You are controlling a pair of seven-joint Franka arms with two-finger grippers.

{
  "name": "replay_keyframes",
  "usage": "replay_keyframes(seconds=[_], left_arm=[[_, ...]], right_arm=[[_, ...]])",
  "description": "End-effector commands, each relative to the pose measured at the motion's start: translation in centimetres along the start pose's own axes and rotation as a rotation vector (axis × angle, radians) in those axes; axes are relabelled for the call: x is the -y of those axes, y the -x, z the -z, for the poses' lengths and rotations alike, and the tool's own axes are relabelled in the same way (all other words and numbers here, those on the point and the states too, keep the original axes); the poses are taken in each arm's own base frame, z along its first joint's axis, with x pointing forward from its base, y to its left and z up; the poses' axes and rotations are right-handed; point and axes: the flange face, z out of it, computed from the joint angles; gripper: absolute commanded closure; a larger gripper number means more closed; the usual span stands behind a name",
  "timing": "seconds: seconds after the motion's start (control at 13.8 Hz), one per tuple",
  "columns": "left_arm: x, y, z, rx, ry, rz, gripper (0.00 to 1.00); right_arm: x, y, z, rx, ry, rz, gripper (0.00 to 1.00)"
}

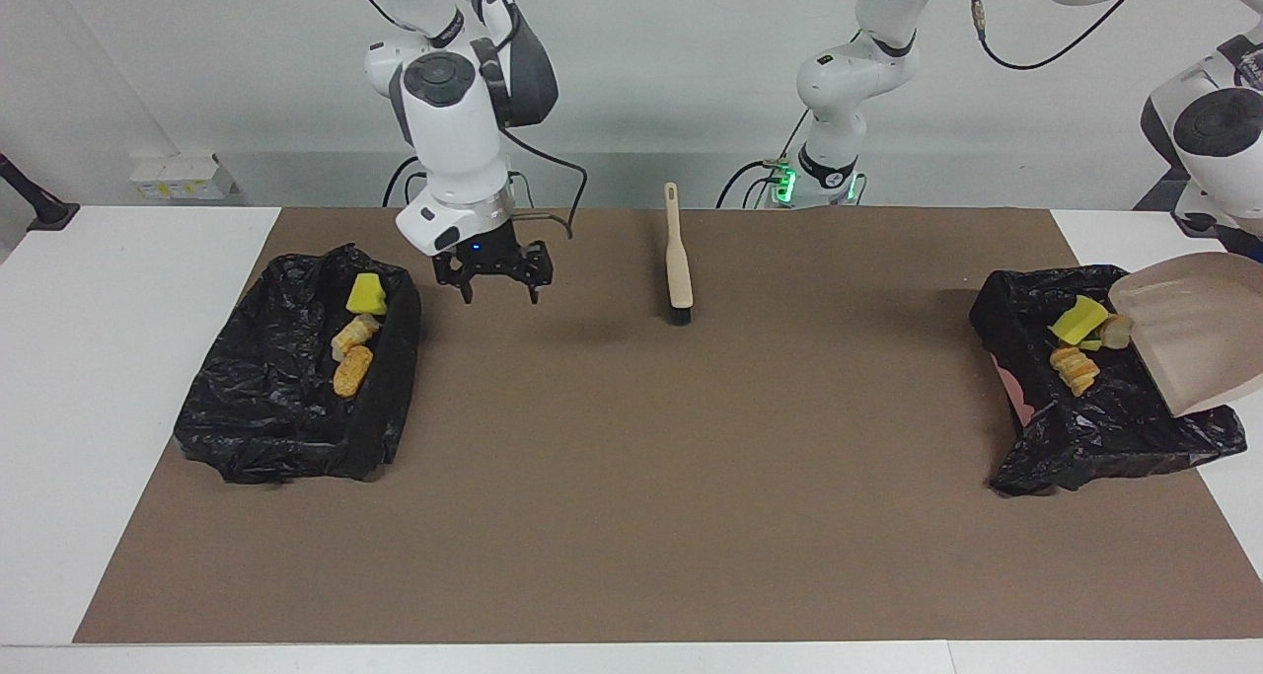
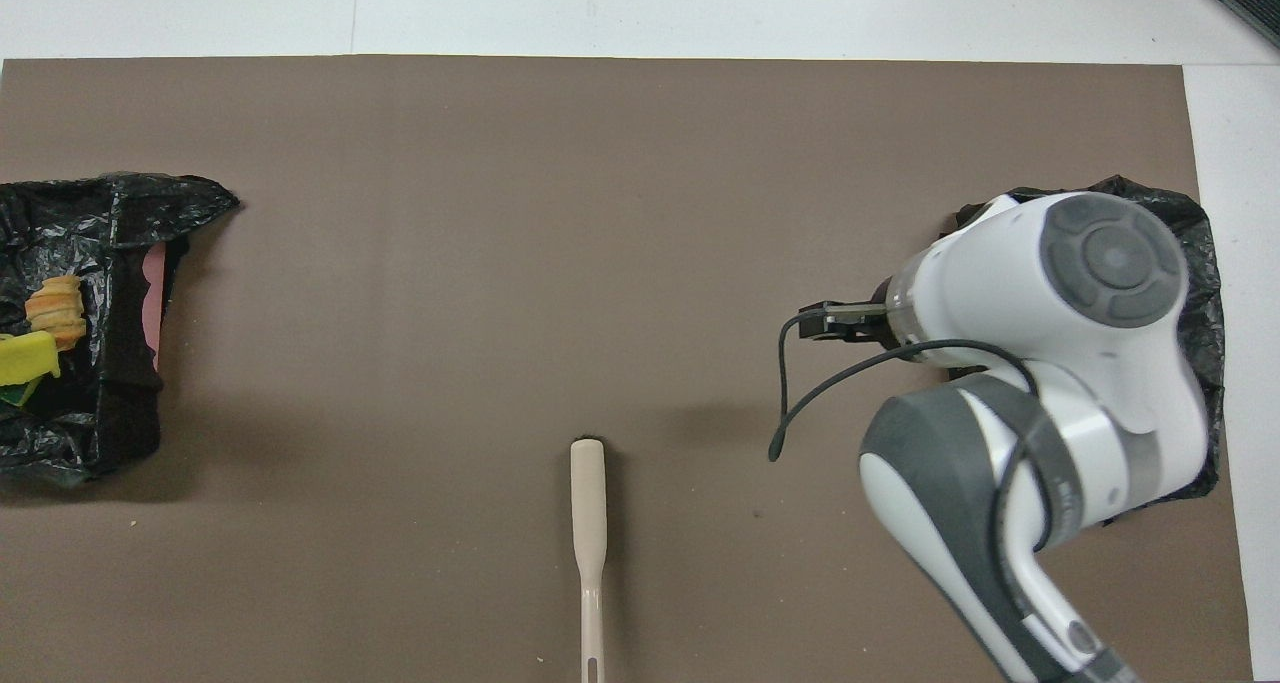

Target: Sweep and dump trash in bin

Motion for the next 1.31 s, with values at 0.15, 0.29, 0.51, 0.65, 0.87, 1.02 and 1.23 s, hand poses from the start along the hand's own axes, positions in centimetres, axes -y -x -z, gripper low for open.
replay_keyframes(seconds=[0.15, 0.29, 0.51, 0.65, 0.87, 1.02, 1.23], left_arm=[[-0.4, 1.1, 2.9, 0.066, -0.043, -0.002, 1.00], [-0.8, 1.7, 3.9, 0.075, -0.023, 0.008, 1.00], [-0.6, 0.5, 7.2, 0.047, 0.057, 0.035, 1.00], [-0.6, -1.6, 8.5, -0.044, 0.123, 0.082, 1.00], [-1.8, -4.8, 9.4, -0.278, 0.274, 0.212, 1.00], [-2.1, -7.3, 10.6, -0.403, 0.304, 0.243, 1.00], [-3.0, -11.6, 14.9, -0.486, 0.399, 0.410, 1.00]], right_arm=[[-8.2, -0.3, 7.3, -0.012, 0.021, 0.025, 0.00], [-12.0, 0.5, 10.0, -0.033, 0.018, -0.036, 0.00], [-15.3, 1.1, 14.8, -0.023, 0.020, 0.057, 0.00], [-16.5, 1.3, 16.0, -0.018, 0.038, 0.068, 0.00], [-16.2, 2.2, 15.9, 0.014, 0.039, 0.069, 0.00], [-16.5, 2.2, 15.9, 0.016, 0.037, 0.070, 0.00], [-16.9, 2.4, 15.7, 0.025, 0.038, 0.066, 0.00]])
